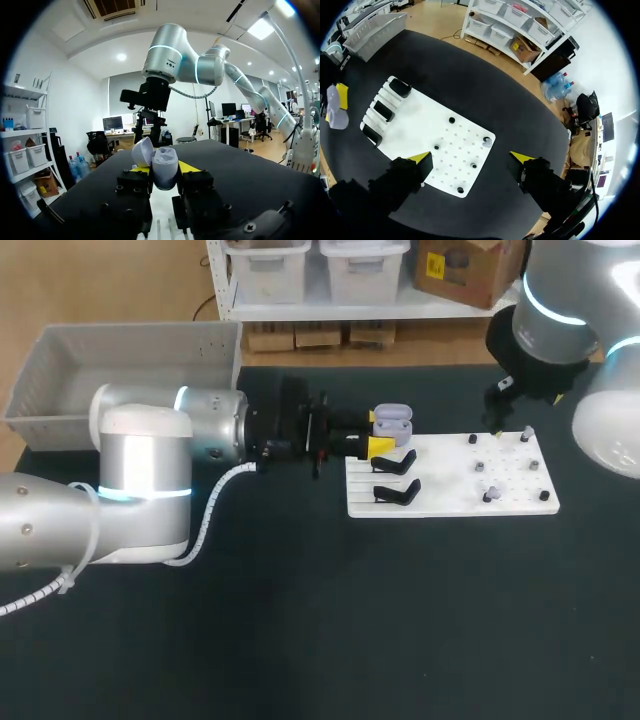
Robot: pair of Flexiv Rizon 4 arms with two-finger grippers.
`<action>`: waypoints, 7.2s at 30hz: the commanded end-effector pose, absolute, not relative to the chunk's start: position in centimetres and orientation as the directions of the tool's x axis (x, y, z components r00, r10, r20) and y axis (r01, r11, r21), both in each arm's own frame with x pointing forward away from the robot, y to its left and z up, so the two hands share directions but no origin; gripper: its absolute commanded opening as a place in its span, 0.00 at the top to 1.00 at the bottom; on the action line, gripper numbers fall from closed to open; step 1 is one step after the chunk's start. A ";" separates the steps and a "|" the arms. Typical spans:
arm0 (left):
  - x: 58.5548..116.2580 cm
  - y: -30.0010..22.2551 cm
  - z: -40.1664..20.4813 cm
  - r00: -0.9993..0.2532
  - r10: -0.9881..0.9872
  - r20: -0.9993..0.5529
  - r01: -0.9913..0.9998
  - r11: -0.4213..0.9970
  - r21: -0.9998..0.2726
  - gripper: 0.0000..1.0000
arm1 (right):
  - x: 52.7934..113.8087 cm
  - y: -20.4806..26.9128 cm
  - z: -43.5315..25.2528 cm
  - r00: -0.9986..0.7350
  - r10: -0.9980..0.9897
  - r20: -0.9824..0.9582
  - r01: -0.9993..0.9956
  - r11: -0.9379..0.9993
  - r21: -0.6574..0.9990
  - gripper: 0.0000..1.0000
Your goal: Pick up each earbud case from the left stands, insert the matching earbuds, close the lid, and place the case in the box.
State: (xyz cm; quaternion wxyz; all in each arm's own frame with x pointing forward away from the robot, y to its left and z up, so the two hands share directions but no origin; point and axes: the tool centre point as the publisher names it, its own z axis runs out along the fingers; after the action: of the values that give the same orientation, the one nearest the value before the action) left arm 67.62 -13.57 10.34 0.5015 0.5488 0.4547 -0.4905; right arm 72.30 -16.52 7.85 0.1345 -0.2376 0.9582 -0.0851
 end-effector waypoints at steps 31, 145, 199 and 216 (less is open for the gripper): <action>67.6 -13.5 10.3 0.107 0.005 -0.994 0.991 -0.081 0.106 1.00 | 73.8 -18.8 2.9 -0.906 -0.401 -0.137 -0.373 0.907 -0.194 0.23; 67.6 -13.5 10.3 0.107 0.005 -0.994 0.991 -0.081 0.106 1.00 | 69.0 -15.1 11.6 -0.918 -0.385 -0.097 -0.366 0.915 -0.168 1.00; 67.6 -13.5 10.3 0.107 0.005 -0.994 0.991 -0.081 0.106 1.00 | 64.9 -6.8 15.2 -0.996 0.063 -0.067 0.066 0.997 -0.041 1.00; 67.2 -13.6 10.3 0.185 -0.026 -0.982 0.978 -0.090 0.187 1.00 | 63.8 -3.3 17.3 -0.941 0.325 -0.096 0.330 0.944 -0.034 1.00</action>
State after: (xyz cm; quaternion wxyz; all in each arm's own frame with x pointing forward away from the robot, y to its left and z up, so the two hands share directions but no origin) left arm 67.23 -13.45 10.43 0.5218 0.5642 0.4240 -0.4791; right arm 63.97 -3.63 17.03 0.0418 0.1560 0.9865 -0.0267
